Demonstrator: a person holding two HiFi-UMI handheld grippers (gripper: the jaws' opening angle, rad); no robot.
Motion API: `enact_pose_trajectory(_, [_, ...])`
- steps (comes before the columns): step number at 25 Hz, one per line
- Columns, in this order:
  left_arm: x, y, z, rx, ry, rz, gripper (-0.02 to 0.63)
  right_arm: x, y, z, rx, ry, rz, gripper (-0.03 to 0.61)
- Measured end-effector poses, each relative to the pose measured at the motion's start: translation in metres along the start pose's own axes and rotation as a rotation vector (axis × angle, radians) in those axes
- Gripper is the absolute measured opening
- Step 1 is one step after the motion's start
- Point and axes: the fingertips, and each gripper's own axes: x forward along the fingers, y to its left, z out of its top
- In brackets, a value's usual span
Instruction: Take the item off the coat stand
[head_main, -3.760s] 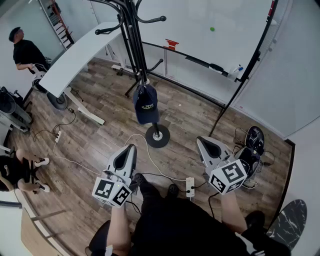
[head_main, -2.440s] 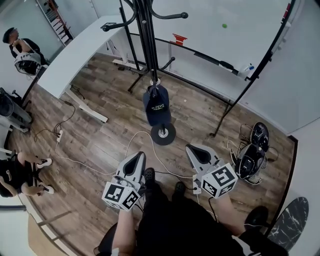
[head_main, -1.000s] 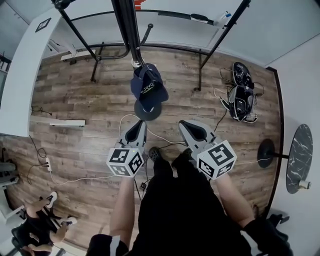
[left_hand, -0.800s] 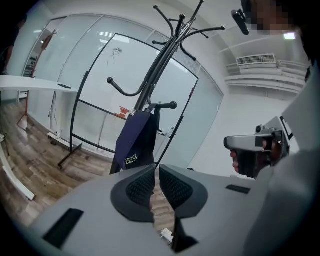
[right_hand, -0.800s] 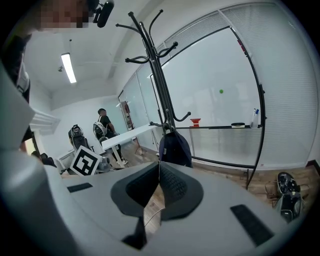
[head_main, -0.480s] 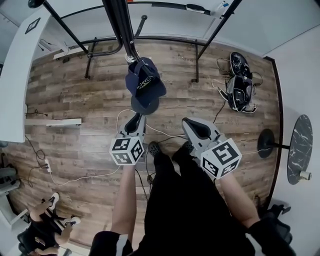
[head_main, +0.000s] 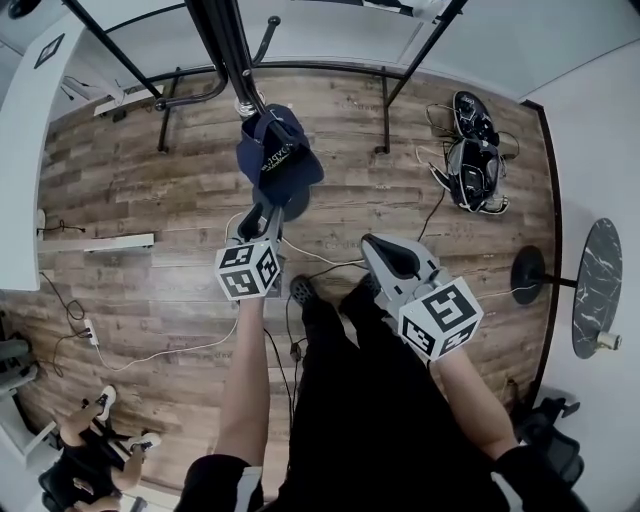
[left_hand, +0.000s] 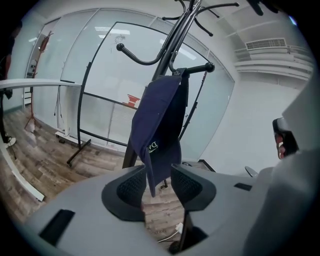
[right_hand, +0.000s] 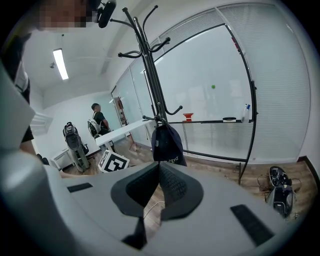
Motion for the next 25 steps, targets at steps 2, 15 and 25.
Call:
enact_pose_trajectory(2, [0.006,0.005,-0.002,0.001,0.012,0.010,0.169,-0.001,-0.001,-0.002,0.010,0.005,-0.008,0.031])
enact_pose_trajectory(15, [0.038,0.021,-0.009,-0.021,0.069,0.048,0.143,-0.005,-0.004,-0.009,0.037,0.025,-0.028,0.031])
enact_pose_trajectory(25, [0.037,0.020,-0.009,-0.054,0.074,0.062,0.057,-0.004,-0.005,-0.008,0.037,0.023,-0.031,0.031])
